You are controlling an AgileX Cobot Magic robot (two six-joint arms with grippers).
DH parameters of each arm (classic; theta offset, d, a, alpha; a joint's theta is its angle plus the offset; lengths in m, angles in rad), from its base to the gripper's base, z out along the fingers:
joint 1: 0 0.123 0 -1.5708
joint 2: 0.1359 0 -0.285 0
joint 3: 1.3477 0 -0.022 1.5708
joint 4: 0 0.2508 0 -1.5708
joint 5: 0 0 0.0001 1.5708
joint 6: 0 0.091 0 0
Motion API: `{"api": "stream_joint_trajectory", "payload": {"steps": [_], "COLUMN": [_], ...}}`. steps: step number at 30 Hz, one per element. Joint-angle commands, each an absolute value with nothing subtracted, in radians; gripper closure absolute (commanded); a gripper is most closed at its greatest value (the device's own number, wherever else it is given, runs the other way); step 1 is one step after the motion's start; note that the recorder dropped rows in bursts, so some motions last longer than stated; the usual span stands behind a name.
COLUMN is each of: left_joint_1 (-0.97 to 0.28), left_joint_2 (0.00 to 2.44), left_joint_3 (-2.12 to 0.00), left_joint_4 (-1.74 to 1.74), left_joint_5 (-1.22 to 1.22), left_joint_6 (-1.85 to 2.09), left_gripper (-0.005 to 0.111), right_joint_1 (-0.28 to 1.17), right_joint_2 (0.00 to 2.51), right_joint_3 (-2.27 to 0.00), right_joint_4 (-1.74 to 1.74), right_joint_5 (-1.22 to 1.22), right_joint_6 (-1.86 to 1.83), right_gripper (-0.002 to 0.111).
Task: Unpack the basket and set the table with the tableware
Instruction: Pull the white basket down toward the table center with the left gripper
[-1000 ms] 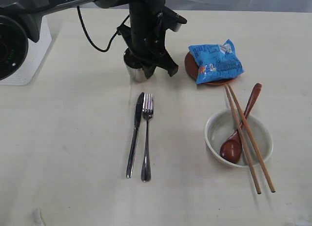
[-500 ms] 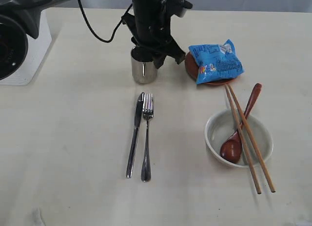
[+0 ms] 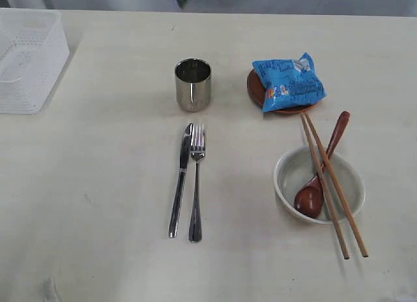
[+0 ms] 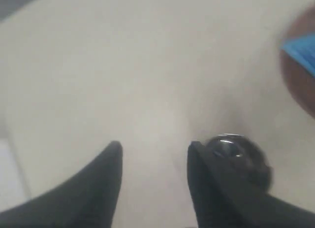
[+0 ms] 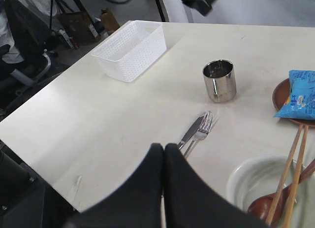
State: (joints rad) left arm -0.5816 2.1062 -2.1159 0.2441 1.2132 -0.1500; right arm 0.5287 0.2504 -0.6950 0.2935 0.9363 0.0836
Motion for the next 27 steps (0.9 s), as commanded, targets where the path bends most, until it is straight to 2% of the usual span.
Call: {"api": "stream_joint_trajectory", "payload": {"steps": [1, 5, 9, 15, 19, 23, 25, 27], "left_joint_1": [-0.415, -0.276, -0.197, -0.191, -0.177, -0.152, -0.152, -0.152], "left_joint_2": [1.988, 1.946, 1.944, 1.944, 1.958, 2.003, 2.026, 2.047], "left_joint_3": [-2.006, -1.855, -1.704, -1.561, -1.528, -1.524, -1.518, -1.501], "left_joint_4": [0.289, 0.268, 0.174, 0.187, 0.355, 0.299, 0.229, 0.208], "left_joint_5": [1.221, 1.221, 1.173, 0.916, 0.878, 0.907, 0.910, 0.911], "left_joint_6": [-0.212, -0.223, -0.180, -0.183, -0.342, -0.305, -0.242, -0.212], "left_gripper": [0.060, 0.059, 0.059, 0.060, 0.060, 0.060, 0.063, 0.072], "right_joint_1": [0.531, 0.531, 0.531, 0.531, 0.531, 0.531, 0.531, 0.531], "right_joint_2": [0.252, 0.252, 0.252, 0.252, 0.252, 0.252, 0.252, 0.252], "right_joint_3": [-0.694, -0.694, -0.694, -0.694, -0.694, -0.694, -0.694, -0.694], "right_joint_4": [0.286, 0.286, 0.286, 0.286, 0.286, 0.286, 0.286, 0.286], "right_joint_5": [0.943, 0.943, 0.939, 0.944, 0.944, 0.942, 0.933, 0.935], "right_joint_6": [0.079, 0.079, 0.070, 0.074, 0.081, 0.081, 0.081, 0.081], "right_gripper": [0.109, 0.109, 0.109, 0.109, 0.109, 0.109, 0.109, 0.109]}}
